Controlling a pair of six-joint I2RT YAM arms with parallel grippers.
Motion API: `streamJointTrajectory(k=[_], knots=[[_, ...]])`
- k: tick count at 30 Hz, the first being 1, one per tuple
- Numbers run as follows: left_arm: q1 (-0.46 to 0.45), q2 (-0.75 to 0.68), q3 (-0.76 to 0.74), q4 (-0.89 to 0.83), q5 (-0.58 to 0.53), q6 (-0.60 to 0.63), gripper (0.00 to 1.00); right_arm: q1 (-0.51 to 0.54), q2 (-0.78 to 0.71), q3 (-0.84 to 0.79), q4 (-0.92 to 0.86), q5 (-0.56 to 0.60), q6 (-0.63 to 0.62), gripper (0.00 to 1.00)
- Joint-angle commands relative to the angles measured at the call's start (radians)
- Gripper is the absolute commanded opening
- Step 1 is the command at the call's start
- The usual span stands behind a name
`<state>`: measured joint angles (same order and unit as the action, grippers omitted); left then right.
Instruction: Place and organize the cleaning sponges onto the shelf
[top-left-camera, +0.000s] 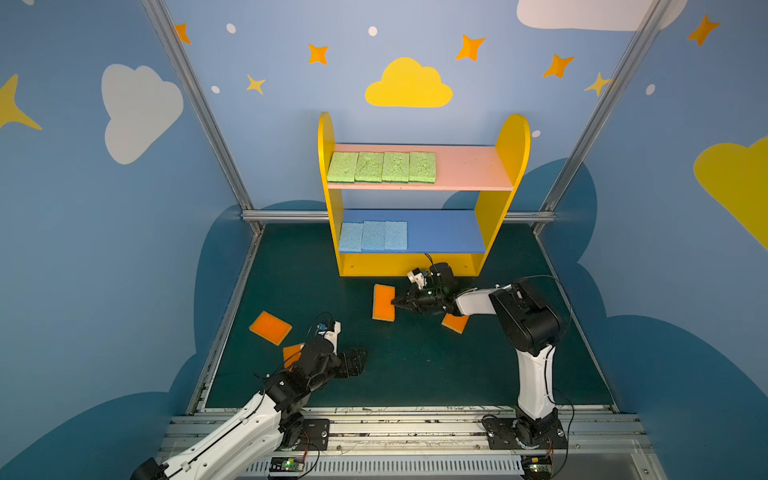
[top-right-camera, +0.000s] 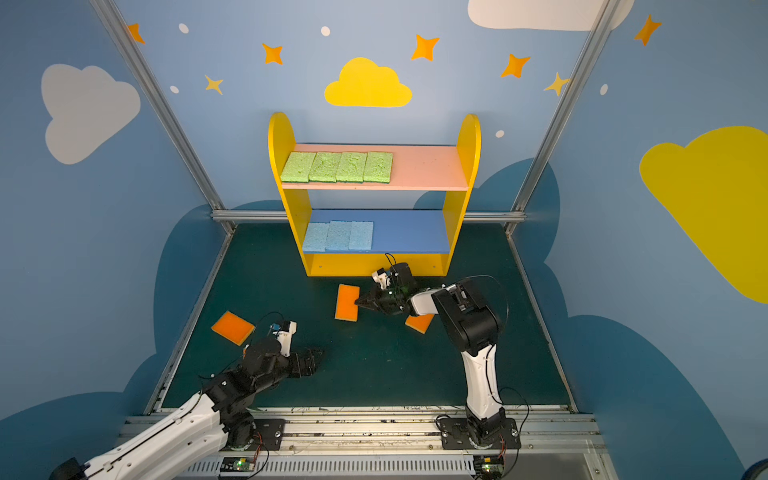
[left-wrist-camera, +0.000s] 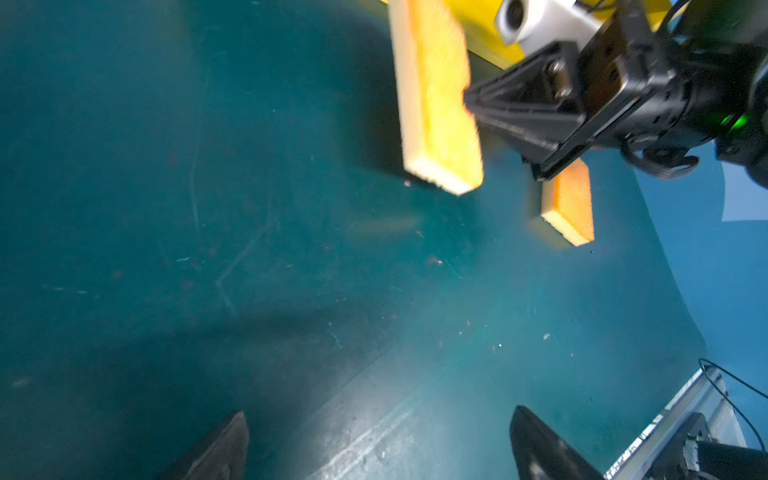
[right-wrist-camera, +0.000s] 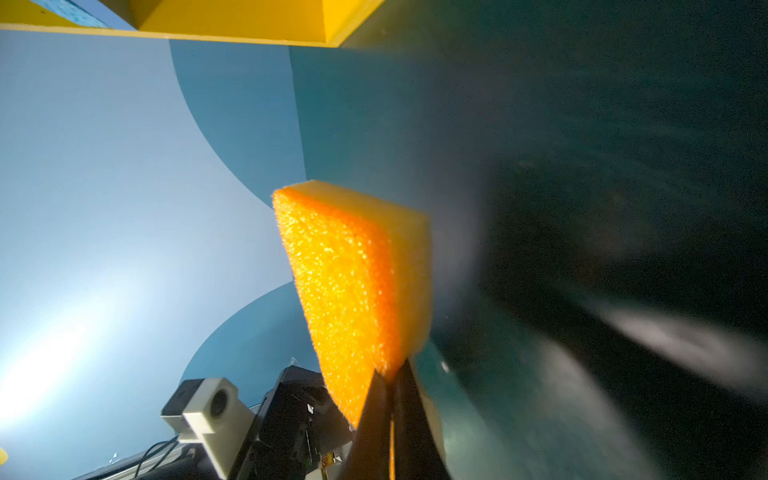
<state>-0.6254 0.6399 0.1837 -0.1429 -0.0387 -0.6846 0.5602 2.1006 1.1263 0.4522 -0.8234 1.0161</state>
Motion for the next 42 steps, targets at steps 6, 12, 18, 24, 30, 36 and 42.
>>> streamJointTrajectory(k=[6,12,18,24,30,36,42], knots=[[0.031,0.121,-0.024,0.137,0.022,-0.035,0.95,0.026,0.143,0.149,0.119,0.018,0.074,0.0],[0.045,0.165,-0.016,0.178,0.007,-0.022,0.95,0.032,0.238,0.245,0.212,0.009,0.145,0.0],[0.069,0.164,-0.029,0.203,-0.007,-0.03,0.95,0.038,0.308,0.36,0.202,0.01,0.16,0.0],[0.076,0.159,-0.043,0.218,-0.007,-0.045,0.95,0.037,0.385,0.463,0.193,0.016,0.176,0.0],[0.079,0.156,-0.049,0.223,-0.004,-0.049,0.95,0.035,0.456,0.548,0.228,0.033,0.204,0.0],[0.082,0.165,-0.047,0.227,-0.006,-0.049,0.95,0.033,0.536,0.662,0.229,0.029,0.251,0.0],[0.087,0.187,-0.032,0.223,-0.003,-0.045,0.95,0.033,0.595,0.757,0.215,0.02,0.268,0.0]])
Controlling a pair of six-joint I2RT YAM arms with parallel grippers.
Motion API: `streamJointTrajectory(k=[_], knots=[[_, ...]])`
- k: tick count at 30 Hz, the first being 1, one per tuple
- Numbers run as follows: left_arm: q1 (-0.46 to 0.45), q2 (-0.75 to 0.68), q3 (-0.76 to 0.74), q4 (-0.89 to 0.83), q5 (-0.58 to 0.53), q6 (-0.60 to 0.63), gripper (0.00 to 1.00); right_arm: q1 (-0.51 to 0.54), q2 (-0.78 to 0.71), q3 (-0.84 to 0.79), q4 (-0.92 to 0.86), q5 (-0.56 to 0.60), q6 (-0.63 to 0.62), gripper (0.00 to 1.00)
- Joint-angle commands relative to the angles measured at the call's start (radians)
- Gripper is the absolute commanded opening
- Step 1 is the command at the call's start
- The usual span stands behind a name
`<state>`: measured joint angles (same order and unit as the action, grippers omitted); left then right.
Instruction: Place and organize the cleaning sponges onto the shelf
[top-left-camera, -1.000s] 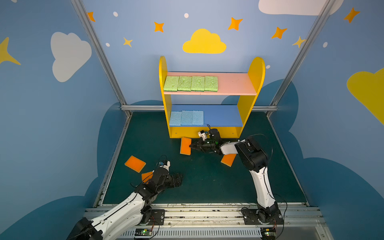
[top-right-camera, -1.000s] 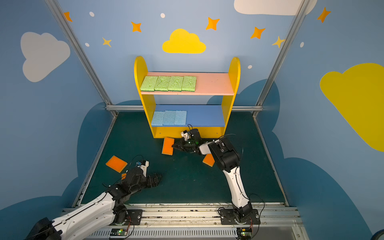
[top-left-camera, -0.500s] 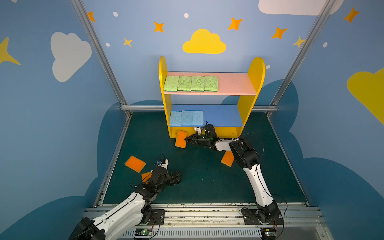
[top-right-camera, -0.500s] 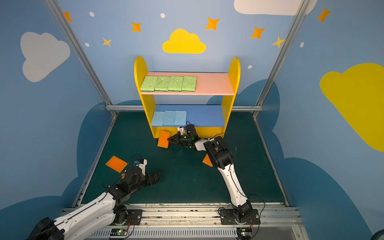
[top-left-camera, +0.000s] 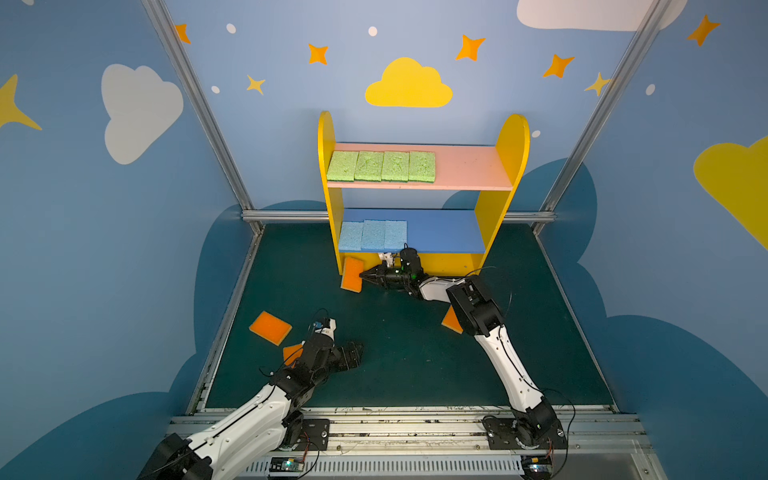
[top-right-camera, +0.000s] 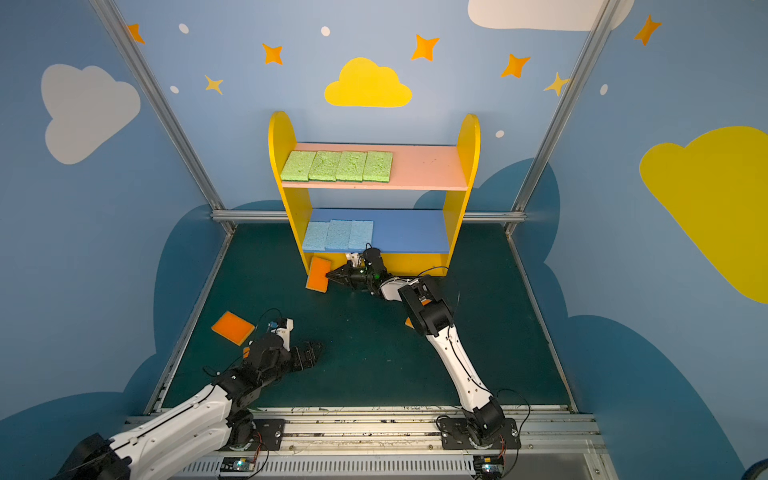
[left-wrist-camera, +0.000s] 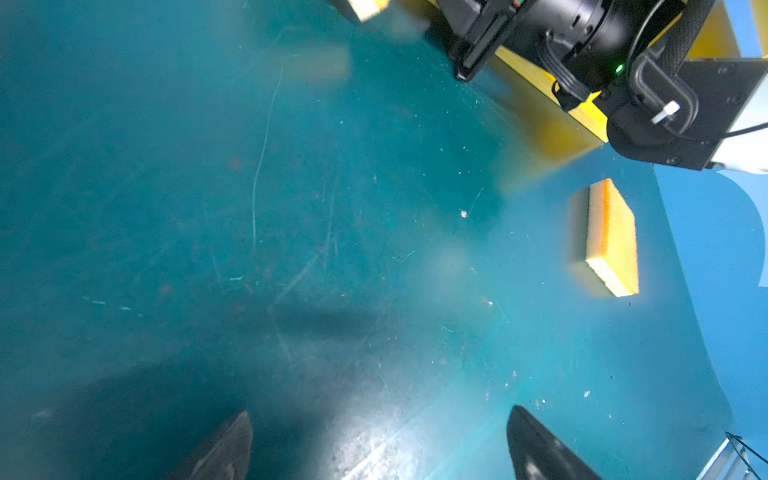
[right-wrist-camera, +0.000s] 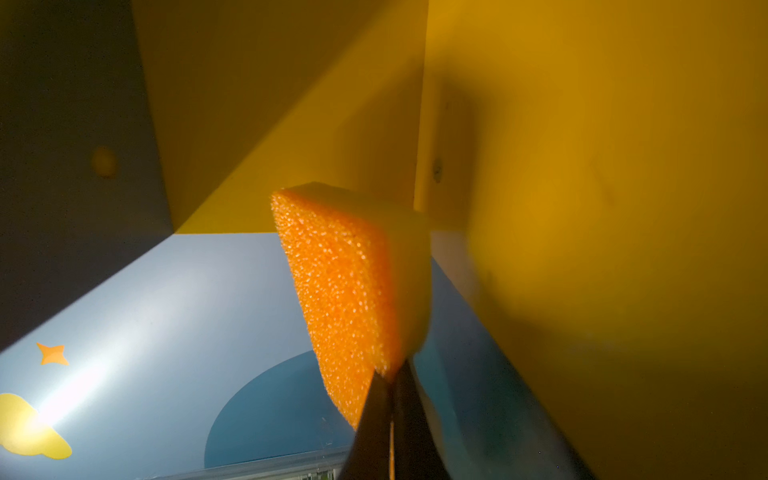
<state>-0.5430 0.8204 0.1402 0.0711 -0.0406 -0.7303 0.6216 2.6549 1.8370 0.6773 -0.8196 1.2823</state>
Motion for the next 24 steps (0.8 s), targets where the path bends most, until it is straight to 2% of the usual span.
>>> streamJointTrajectory(k=[1,2,7,12,13,16,18,22,24], knots=[[0.007,0.011,0.016,0.007,-0.001,0.002,0.95,-0.028,0.041,0.048,-0.01,0.016,0.002,0.0],[0.008,0.013,0.019,0.004,-0.001,0.003,0.95,-0.029,0.041,0.047,-0.01,0.017,0.0,0.02],[0.01,0.035,0.039,0.004,0.002,0.008,0.95,-0.038,0.025,0.02,0.003,0.019,-0.001,0.27],[0.015,0.07,0.058,0.008,0.017,-0.004,0.93,-0.05,-0.008,-0.035,0.044,0.02,0.0,0.38],[0.018,0.076,0.06,0.01,0.023,-0.007,0.89,-0.054,-0.018,-0.052,0.053,0.022,0.002,0.4],[0.031,0.094,0.069,0.012,0.04,-0.022,0.62,-0.061,-0.048,-0.101,0.079,0.02,0.002,0.43],[0.039,0.103,0.078,0.01,0.05,-0.032,0.49,-0.067,-0.077,-0.14,0.089,0.018,-0.004,0.44],[0.052,0.109,0.102,-0.009,0.061,-0.048,0.34,-0.078,-0.149,-0.24,0.105,0.018,-0.027,0.46],[0.06,0.111,0.12,-0.023,0.059,-0.05,0.31,-0.085,-0.184,-0.292,0.113,0.017,-0.038,0.46]])
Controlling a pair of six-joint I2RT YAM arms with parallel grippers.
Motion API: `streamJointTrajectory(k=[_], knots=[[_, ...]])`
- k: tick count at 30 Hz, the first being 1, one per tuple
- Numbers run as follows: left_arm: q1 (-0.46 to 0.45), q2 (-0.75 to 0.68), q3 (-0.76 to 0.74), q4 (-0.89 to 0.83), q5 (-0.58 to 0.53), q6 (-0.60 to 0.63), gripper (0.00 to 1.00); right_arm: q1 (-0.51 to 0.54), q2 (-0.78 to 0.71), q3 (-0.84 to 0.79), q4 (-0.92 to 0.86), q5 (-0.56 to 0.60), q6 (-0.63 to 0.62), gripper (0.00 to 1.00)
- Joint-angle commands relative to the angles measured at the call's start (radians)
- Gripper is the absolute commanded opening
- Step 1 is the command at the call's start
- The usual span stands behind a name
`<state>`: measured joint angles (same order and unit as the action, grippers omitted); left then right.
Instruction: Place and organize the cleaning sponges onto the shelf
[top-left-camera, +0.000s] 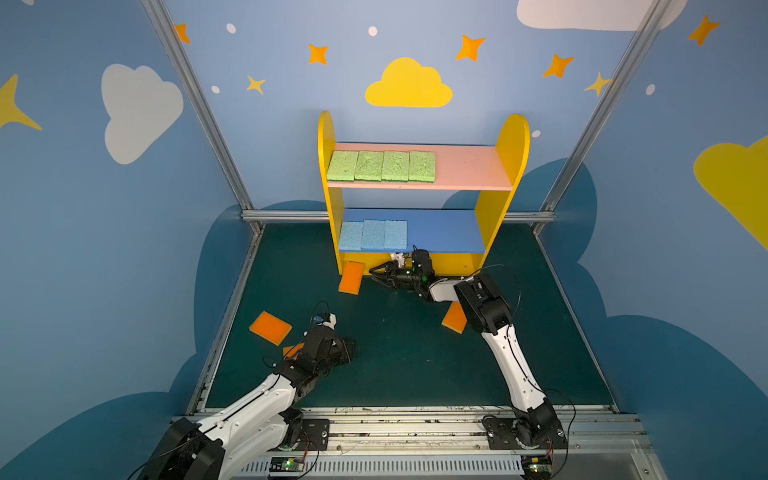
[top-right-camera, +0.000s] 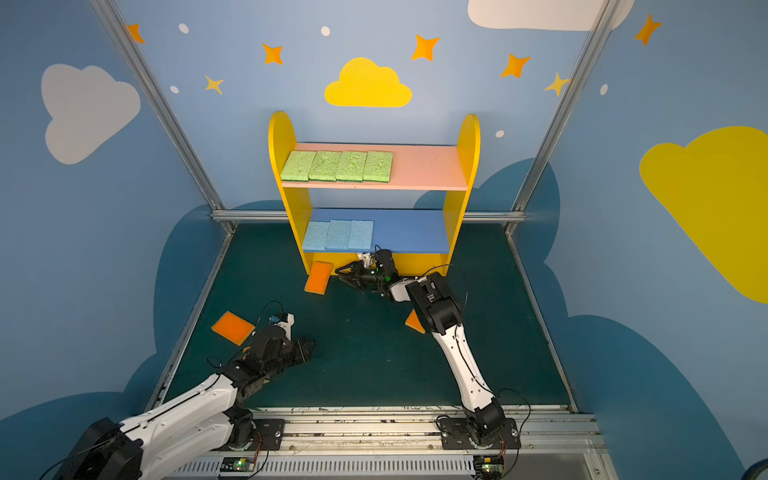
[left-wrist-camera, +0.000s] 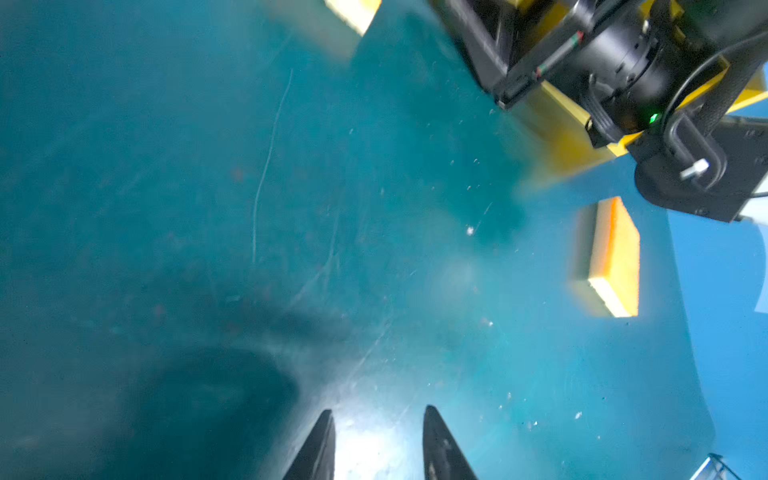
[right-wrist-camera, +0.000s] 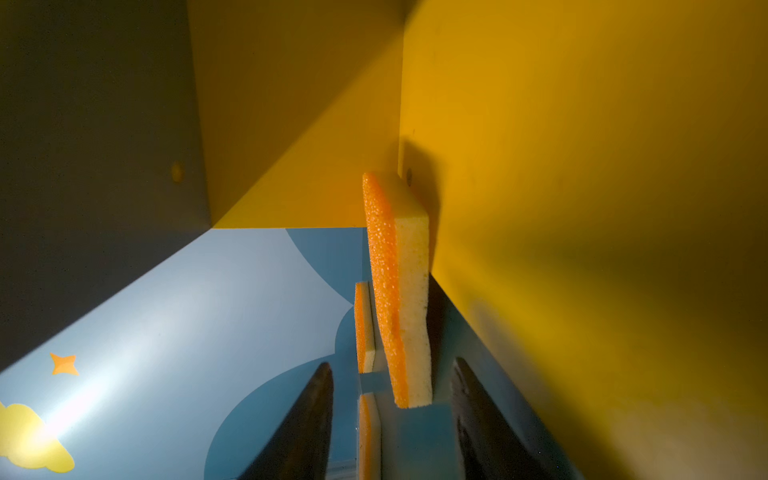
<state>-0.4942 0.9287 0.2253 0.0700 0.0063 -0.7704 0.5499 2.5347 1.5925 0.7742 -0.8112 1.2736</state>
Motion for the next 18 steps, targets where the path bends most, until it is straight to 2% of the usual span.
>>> streamJointTrajectory(k=[1,5,6,7,8,13,18], knots=[[0.017,0.008,0.045,-0.027,0.013,-0.012,0.3,-0.017,-0.084,-0.075,0.021,0.009,-0.034,0.46],[0.043,0.067,0.093,-0.029,0.036,-0.006,0.27,-0.031,-0.175,-0.233,0.095,0.024,-0.027,0.47],[0.051,0.088,0.105,-0.019,0.046,-0.004,0.23,-0.035,-0.208,-0.292,0.14,0.039,-0.037,0.47],[0.056,0.115,0.115,-0.013,0.049,-0.002,0.09,-0.04,-0.243,-0.341,0.156,0.049,-0.045,0.47],[0.062,0.133,0.124,-0.01,0.048,-0.001,0.03,-0.044,-0.272,-0.377,0.156,0.053,-0.056,0.47],[0.109,0.233,0.17,0.024,0.044,0.023,0.05,-0.054,-0.429,-0.563,0.154,0.092,-0.132,0.47],[0.165,0.342,0.2,0.11,0.047,0.041,0.05,-0.075,-0.52,-0.642,0.164,0.131,-0.185,0.47]])
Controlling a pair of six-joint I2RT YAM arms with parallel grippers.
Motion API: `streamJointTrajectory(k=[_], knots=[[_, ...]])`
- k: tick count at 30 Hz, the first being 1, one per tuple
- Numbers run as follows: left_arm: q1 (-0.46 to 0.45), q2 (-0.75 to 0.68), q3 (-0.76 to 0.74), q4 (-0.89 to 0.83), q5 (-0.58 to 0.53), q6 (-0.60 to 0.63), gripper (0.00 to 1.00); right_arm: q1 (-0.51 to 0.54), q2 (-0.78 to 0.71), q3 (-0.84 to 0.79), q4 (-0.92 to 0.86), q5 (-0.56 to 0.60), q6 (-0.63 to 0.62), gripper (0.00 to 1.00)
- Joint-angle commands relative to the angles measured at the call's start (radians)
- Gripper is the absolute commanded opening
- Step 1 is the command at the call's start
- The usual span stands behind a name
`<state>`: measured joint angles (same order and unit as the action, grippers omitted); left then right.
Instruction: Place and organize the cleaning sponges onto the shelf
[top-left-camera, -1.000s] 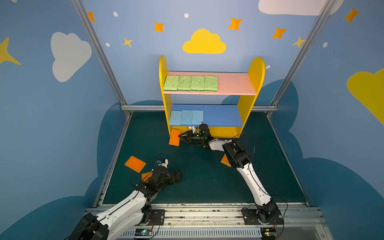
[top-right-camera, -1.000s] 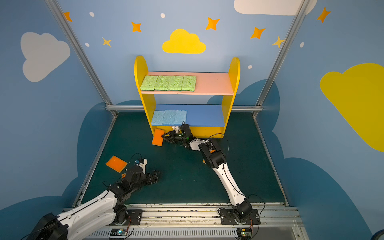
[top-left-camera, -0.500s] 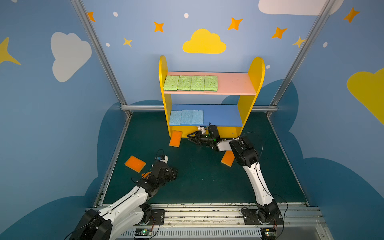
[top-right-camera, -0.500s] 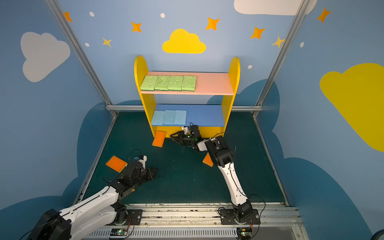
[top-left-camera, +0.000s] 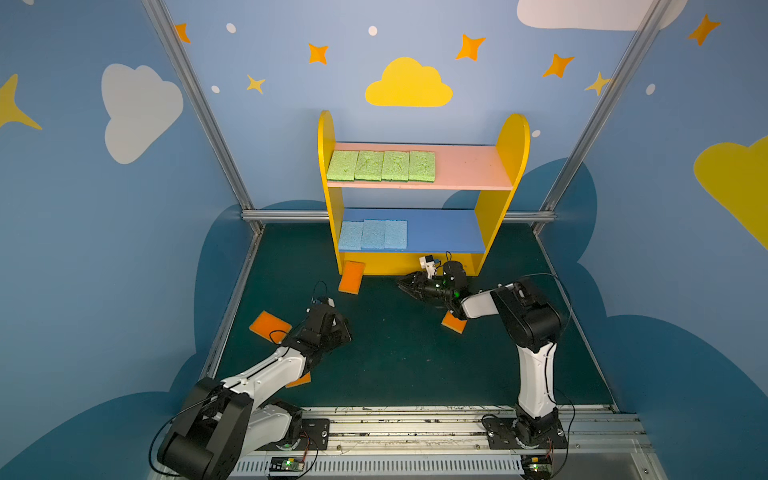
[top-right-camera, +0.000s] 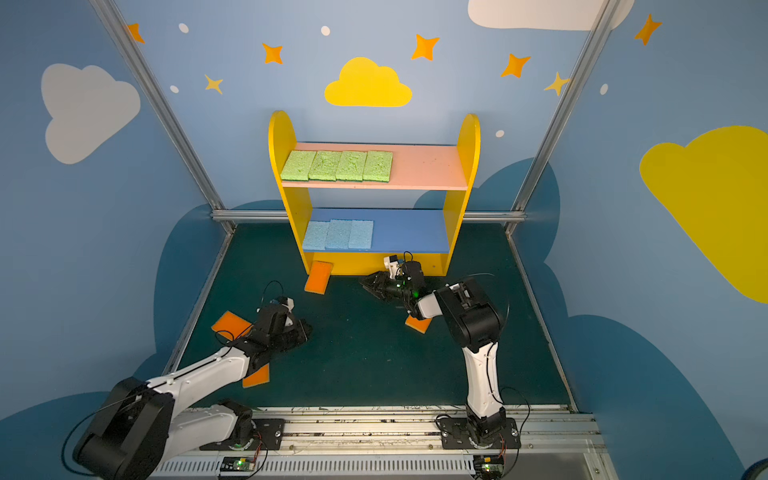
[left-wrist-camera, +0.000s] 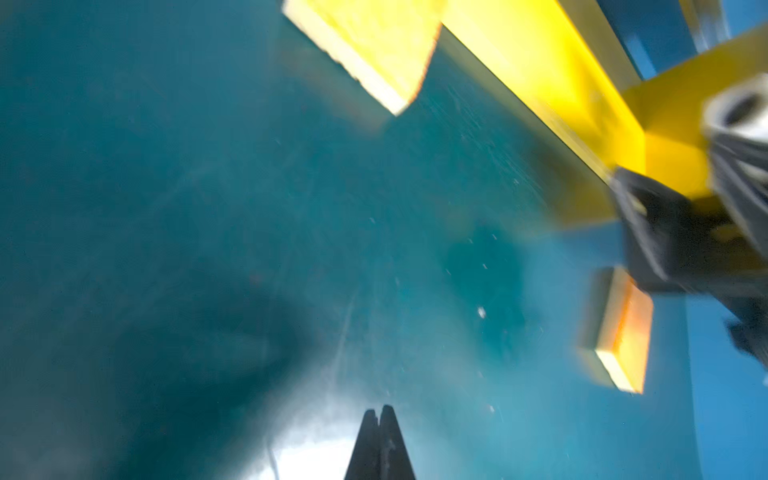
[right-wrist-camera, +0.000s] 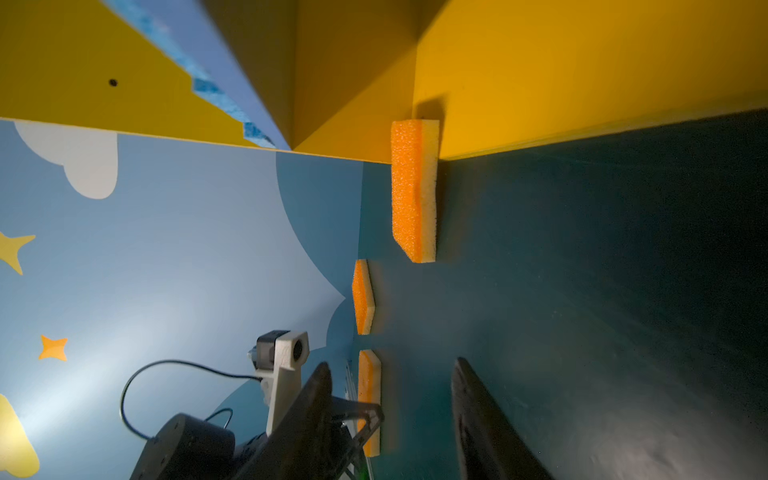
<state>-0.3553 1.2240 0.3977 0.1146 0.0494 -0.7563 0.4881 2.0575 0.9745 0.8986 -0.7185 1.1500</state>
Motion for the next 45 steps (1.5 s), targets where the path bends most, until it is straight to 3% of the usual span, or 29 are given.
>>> streamJointTrajectory(k=[1,4,10,13,18,32,45], knots=[[0.033,0.071,0.037,0.077,0.005,0.03,0.05,-0.018,-0.052,-0.026,0.044,0.039,-0.065,0.47],[0.05,0.145,0.075,0.105,0.009,0.054,0.06,-0.027,-0.077,-0.032,0.053,0.037,-0.085,0.51],[0.082,0.291,0.178,0.124,0.004,0.092,0.05,-0.032,-0.133,-0.025,-0.072,0.062,-0.193,0.77],[0.102,0.362,0.233,0.125,0.024,0.104,0.05,-0.035,-0.163,-0.013,-0.159,0.079,-0.252,0.82],[0.12,0.465,0.31,0.129,0.03,0.119,0.04,-0.046,-0.195,-0.016,-0.204,0.097,-0.302,0.83],[0.151,0.651,0.45,0.22,0.086,0.129,0.03,-0.092,-0.151,-0.03,-0.097,0.042,-0.218,0.83],[0.166,0.654,0.508,0.237,0.071,0.14,0.03,-0.105,-0.117,-0.02,-0.072,0.018,-0.184,0.84]])
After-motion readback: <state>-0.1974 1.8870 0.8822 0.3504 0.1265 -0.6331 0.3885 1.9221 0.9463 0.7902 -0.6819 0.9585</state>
